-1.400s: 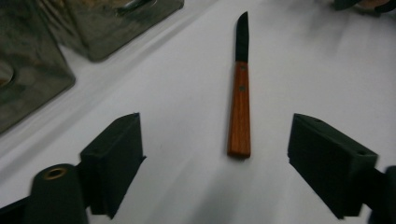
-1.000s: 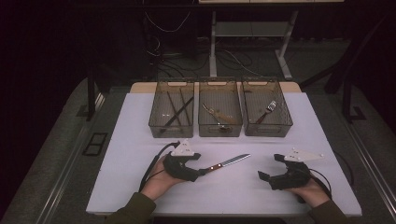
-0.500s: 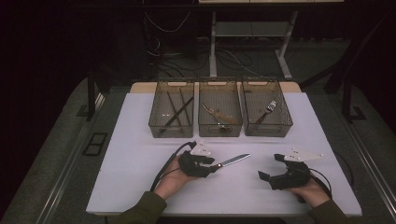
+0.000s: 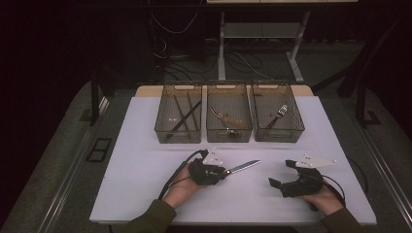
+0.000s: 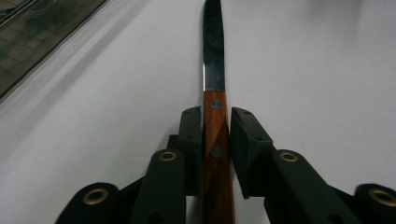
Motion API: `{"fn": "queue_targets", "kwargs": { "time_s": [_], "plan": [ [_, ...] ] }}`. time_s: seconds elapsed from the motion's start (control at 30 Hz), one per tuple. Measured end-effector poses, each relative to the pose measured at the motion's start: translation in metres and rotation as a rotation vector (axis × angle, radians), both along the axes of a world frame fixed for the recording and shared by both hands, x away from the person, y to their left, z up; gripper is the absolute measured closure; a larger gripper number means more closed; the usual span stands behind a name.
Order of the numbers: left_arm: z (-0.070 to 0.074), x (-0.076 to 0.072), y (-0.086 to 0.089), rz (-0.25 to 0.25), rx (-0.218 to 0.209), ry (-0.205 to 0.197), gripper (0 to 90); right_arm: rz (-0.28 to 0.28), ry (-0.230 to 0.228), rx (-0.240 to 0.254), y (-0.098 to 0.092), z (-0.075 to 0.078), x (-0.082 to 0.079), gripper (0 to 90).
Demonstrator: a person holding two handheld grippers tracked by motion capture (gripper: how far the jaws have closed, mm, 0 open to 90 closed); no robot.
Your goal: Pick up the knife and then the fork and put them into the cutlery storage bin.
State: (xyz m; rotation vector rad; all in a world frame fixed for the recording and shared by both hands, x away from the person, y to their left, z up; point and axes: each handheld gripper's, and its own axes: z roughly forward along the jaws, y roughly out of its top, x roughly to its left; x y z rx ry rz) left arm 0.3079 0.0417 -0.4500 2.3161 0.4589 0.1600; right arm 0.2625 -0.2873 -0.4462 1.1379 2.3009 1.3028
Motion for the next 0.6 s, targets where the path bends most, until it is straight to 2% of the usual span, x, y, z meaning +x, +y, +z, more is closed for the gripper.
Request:
{"fn": "queue_targets", "kwargs": {
  "time_s": [0.13, 0.33, 0.43, 0.6],
  "plan": [
    [-0.0005, 0.0006, 0.0001, 0.005, -0.008, 0.009, 76.0, -0.002, -0.002, 0.000, 0.0000, 0.0003, -0.0002, 2.5],
    [-0.0008, -0.0017, -0.0008, 0.020, -0.007, -0.001, 76.6, -0.015, 0.006, -0.014, -0.0011, 0.0004, 0.0007, 2.5],
    [-0.0002, -0.0028, -0.0012, 0.017, 0.003, -0.018, 76.7, -0.026, 0.021, 0.000, -0.0024, 0.0010, 0.0010, 2.5],
    [0.0018, -0.0036, -0.0010, 0.028, -0.005, -0.019, 76.6, -0.033, 0.027, 0.013, -0.0027, 0.0017, 0.0017, 2.5]
  ]
}}
